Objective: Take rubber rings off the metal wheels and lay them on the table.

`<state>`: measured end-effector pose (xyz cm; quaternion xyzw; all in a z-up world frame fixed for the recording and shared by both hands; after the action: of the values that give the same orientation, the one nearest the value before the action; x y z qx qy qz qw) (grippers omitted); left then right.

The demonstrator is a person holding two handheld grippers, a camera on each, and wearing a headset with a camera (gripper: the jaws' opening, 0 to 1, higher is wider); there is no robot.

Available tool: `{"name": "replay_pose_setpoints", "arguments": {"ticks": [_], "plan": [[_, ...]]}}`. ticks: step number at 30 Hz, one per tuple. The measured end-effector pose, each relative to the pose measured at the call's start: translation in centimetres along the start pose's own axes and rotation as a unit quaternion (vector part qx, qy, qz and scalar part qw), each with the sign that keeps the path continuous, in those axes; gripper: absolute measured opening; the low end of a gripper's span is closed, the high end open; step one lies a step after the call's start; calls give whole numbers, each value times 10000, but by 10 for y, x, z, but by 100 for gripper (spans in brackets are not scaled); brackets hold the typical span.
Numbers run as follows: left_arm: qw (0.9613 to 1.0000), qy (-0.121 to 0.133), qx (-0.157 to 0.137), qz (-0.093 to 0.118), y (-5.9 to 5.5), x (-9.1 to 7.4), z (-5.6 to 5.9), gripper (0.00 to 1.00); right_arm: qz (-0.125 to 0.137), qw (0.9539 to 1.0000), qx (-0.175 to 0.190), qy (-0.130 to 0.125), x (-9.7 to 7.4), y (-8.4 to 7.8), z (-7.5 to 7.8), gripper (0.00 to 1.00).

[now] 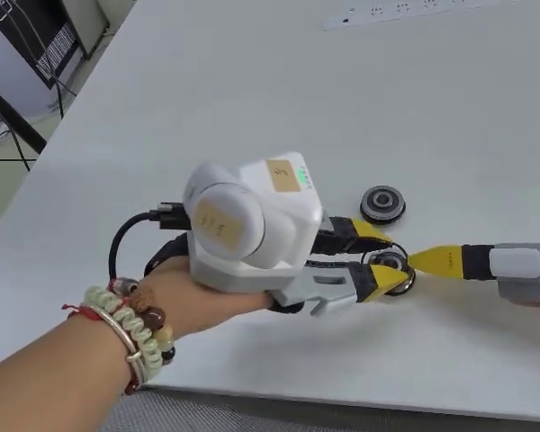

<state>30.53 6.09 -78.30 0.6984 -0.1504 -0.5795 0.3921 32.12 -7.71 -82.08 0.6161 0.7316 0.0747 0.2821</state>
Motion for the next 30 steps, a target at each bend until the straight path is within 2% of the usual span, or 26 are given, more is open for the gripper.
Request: {"name": "replay_pose_setpoints", "arguments": {"ticks": [6,12,18,21,26,30], "plan": [[9998,-26,160,74,6,-5,4,33,39,9999,-85,-96,-9,2,-4,0],[9988,-73,462,145,19,-7,8,43,83,9997,-164,-148,-18,0,-13,0],[9968,-66,774,168,31,-17,13,51,213,9989,-292,-288,-32,0,-20,0],[9966,-62,790,235,35,-23,15,53,231,9983,-364,-401,-38,-2,-23,0],[9967,16,714,380,39,-35,17,63,259,9976,-454,-463,-46,-4,-31,0],[9962,122,764,392,39,-45,20,68,288,9969,-551,-487,-50,-4,-39,0]]}}
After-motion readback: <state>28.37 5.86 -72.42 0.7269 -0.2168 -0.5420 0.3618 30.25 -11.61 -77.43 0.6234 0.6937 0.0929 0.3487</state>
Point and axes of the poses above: the centre of the closed fingertips' face, and the gripper's own axes: x roughly forward along the fingers, z roughly to its right, y roughly out of its top, the point moved 8 cm from there along -x, roughly backward along the fingers, and after that the axes turned 11 degrees about -z, right-handed, at the moved point
